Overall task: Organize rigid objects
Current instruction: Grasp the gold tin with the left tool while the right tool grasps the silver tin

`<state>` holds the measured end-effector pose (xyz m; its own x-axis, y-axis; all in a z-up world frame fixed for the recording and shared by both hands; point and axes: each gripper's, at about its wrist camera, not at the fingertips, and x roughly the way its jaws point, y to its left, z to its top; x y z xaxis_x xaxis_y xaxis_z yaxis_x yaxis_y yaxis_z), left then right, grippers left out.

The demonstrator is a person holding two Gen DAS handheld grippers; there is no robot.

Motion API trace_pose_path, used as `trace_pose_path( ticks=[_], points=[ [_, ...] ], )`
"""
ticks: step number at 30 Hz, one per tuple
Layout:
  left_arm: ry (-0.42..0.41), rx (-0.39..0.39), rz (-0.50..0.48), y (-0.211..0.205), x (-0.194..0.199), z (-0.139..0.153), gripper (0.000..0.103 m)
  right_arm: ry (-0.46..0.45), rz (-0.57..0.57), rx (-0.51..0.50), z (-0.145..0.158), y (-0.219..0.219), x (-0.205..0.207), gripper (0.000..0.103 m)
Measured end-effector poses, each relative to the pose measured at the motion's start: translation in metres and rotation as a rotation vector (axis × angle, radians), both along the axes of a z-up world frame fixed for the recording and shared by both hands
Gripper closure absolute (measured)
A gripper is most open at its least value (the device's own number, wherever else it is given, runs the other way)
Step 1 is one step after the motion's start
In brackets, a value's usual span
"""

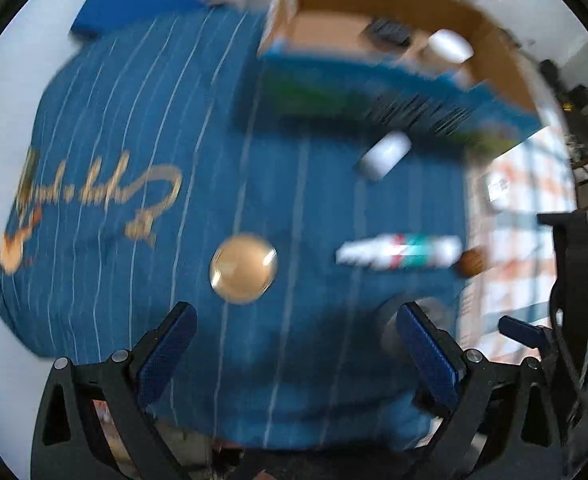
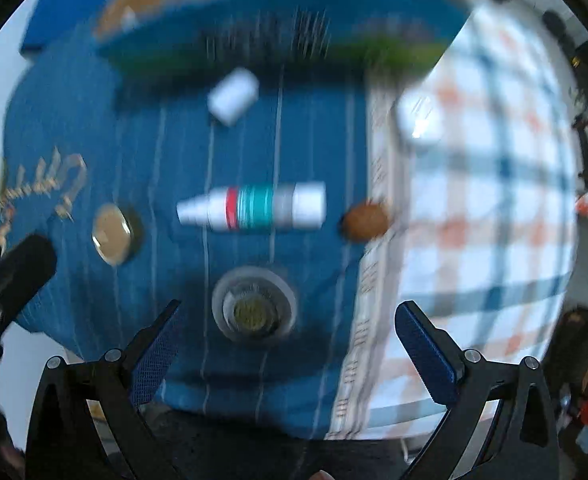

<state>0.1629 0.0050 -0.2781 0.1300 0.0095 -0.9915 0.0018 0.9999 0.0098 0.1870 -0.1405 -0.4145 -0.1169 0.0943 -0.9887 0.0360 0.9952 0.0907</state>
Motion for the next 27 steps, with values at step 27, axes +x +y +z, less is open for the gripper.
trace_pose_path(
  ticks=[27],
  points=[
    [0.306,-0.021,0.167,0.068,0.03,-0.157,0.028,0.152,0.0,-0.072,-0.085,-0.01,-0.028,0.031]
  ],
)
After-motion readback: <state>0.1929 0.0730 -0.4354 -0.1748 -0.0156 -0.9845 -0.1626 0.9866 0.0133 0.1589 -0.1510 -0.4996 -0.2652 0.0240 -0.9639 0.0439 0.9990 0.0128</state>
